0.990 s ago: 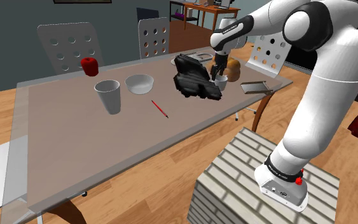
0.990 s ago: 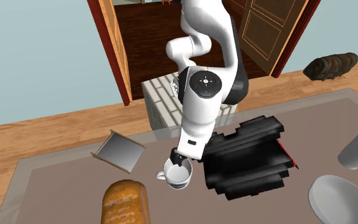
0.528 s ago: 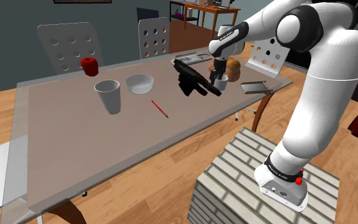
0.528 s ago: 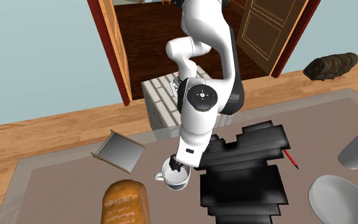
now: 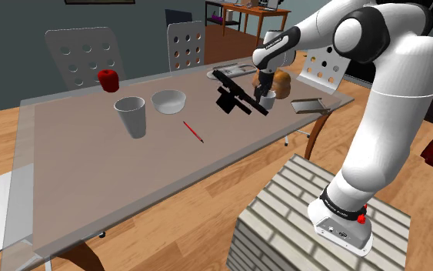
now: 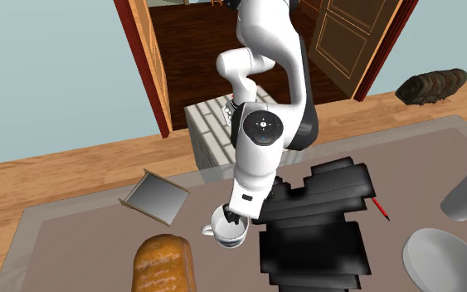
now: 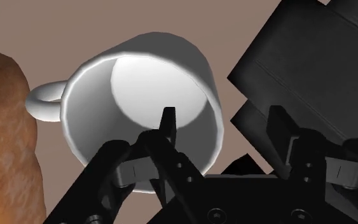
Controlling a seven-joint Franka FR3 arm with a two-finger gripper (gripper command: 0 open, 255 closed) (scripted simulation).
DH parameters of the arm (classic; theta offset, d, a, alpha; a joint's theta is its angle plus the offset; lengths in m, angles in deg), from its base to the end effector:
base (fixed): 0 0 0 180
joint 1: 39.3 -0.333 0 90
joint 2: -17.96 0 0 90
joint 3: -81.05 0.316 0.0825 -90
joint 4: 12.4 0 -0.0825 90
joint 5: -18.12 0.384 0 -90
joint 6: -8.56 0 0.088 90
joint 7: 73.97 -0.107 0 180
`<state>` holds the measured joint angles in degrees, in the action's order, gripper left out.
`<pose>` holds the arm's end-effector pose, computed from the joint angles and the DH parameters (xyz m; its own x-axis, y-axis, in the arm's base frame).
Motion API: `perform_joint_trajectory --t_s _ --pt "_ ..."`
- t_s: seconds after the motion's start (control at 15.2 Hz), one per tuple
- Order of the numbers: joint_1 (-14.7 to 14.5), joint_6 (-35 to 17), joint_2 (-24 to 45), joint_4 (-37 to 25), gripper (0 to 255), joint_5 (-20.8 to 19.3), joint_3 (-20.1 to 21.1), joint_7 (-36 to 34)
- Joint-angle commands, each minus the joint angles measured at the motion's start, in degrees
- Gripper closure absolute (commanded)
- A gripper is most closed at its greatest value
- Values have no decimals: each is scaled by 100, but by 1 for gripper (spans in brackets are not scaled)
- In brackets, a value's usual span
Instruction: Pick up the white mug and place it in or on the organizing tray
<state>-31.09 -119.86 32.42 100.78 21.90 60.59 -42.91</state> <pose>0.5333 -0.2803 0.3525 0.9999 0.0134 0.0090 0.0130 -0.9989 0.0457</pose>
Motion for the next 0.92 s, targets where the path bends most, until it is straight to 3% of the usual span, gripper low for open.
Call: perform_joint_trajectory --t_s 0.0,0.53,0.86 --pt "-3 16 27 18 255 1 8 3" --pt "-9 6 21 33 255 -2 9 -3" --pt "-33 345 -174 -123 255 -91 -19 -54"
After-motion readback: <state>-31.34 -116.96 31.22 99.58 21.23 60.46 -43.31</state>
